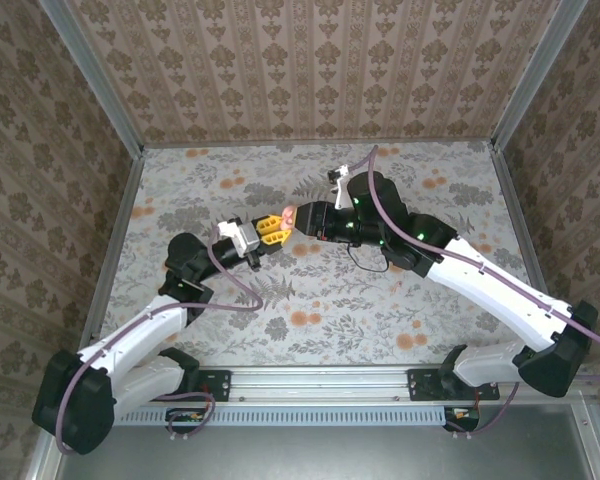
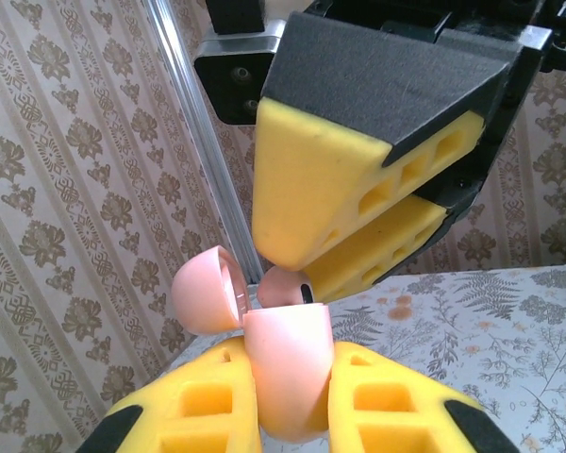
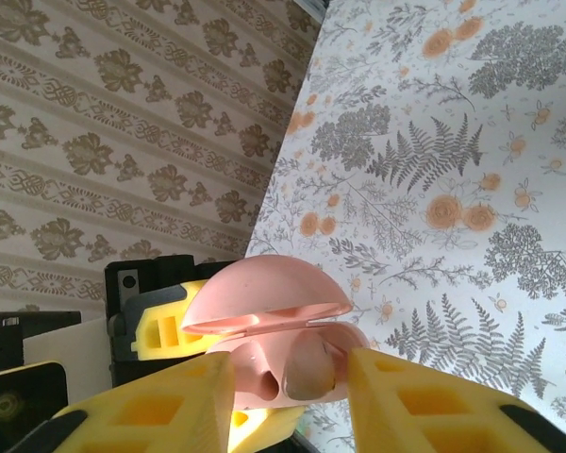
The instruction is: Insert the wireless bluetooth earbuds into the charging case
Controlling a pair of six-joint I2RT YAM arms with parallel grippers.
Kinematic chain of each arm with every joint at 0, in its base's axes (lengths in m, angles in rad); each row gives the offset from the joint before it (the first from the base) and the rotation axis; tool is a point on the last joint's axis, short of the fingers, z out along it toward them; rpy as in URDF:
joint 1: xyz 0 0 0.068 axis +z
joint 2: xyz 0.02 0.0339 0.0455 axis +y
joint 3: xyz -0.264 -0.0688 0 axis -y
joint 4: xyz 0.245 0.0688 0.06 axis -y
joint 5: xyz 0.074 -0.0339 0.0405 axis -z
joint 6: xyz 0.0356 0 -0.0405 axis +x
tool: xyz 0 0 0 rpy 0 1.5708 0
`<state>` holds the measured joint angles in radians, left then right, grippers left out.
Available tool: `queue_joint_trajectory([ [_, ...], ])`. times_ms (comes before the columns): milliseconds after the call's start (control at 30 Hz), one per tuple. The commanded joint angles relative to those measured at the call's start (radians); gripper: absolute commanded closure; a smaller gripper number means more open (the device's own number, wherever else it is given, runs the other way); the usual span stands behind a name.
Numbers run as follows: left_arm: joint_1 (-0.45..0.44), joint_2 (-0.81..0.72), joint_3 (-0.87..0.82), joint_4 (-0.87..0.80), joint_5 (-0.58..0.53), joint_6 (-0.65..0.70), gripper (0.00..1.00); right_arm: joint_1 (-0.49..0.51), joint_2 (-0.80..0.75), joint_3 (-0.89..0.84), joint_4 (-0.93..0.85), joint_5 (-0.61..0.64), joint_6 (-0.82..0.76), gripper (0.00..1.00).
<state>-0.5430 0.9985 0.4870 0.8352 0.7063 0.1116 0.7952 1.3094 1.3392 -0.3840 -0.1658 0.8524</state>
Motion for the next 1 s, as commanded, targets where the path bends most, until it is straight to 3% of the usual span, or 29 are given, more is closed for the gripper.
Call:
queue_joint_trajectory([
  [0, -0.006, -0.032, -0.004, -0.009, 0.001, 0.040, 1.00, 0.003, 0.025, 0.049, -0.067, -0.048, 0.017, 0.67],
  [267, -0.008, -0.050, 0.001, -0.065, 0.001, 0.074, 1.00, 0.009, 0.076, 0.102, -0.146, -0.073, 0.004, 0.67],
  [533, -0.011, -0.053, 0.005, -0.109, -0.005, 0.110, 1.00, 0.008, 0.157, 0.183, -0.264, -0.067, -0.035, 0.79],
  [967, -0.011, -0.043, -0.007, -0.122, 0.014, 0.090, 1.00, -0.058, 0.090, 0.159, -0.265, -0.038, -0.102, 0.85],
])
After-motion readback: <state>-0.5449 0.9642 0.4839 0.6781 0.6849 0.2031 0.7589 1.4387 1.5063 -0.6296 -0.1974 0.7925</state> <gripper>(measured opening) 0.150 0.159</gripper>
